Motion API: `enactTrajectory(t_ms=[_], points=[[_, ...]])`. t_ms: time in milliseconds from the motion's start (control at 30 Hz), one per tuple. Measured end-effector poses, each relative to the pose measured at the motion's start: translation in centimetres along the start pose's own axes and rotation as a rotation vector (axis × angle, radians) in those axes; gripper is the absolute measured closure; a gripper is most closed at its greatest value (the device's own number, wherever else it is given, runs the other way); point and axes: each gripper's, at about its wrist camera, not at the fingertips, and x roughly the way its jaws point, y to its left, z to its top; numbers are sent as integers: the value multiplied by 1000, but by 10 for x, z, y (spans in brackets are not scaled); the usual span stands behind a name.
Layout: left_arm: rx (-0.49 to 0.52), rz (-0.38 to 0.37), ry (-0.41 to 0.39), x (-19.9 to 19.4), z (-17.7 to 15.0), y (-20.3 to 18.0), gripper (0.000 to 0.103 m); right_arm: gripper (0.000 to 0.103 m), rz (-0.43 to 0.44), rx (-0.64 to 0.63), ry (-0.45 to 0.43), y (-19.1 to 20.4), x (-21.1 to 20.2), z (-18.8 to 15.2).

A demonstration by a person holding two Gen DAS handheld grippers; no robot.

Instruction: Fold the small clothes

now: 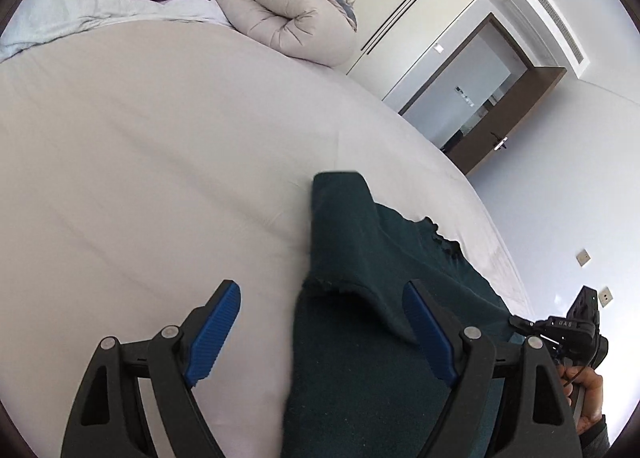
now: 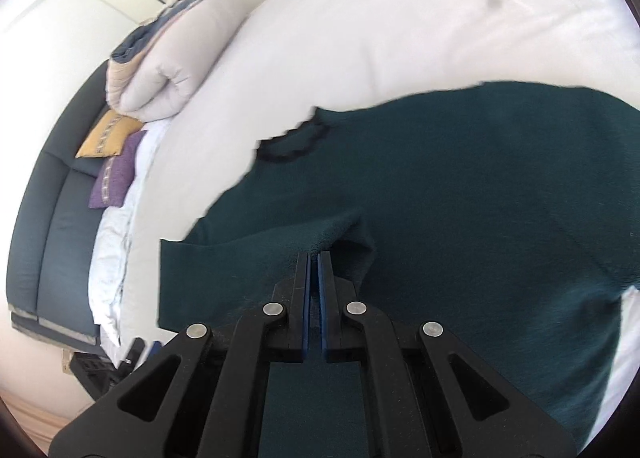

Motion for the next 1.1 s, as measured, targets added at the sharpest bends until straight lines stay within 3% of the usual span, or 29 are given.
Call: enactTrajectory(t_ms=[133,233,267,333,467,600,833,1000,1100], points=[[73,44,-7,4,24,-7,24,101,-66,19,-4,-27,-4,0],[132,63,42,21,41,-19,39,101,-110,22,-17,-40,-8,4],[151,65,60,27,44,-22,52,101,-121,21,-20,-42,-6,5],[190,77,98,43,48,-32,66,101,-137,15,-24,-45,-7,8],[236,67,185,80,47,-50,82,101,-167,-14,-25,-43,-3,10],[257,28,239,106,48,-62,86,101,-190,-25,-4,-50,8,10],[150,-33,280,138,73,-38,86,101,-174,-22,-10,-56,12,12],[134,-57,353,161,67,-29,86,101,-163,0,-17,-63,16,10],[98,-78,362,168,66,-18,95,101,-160,6,-15,-65,19,9]])
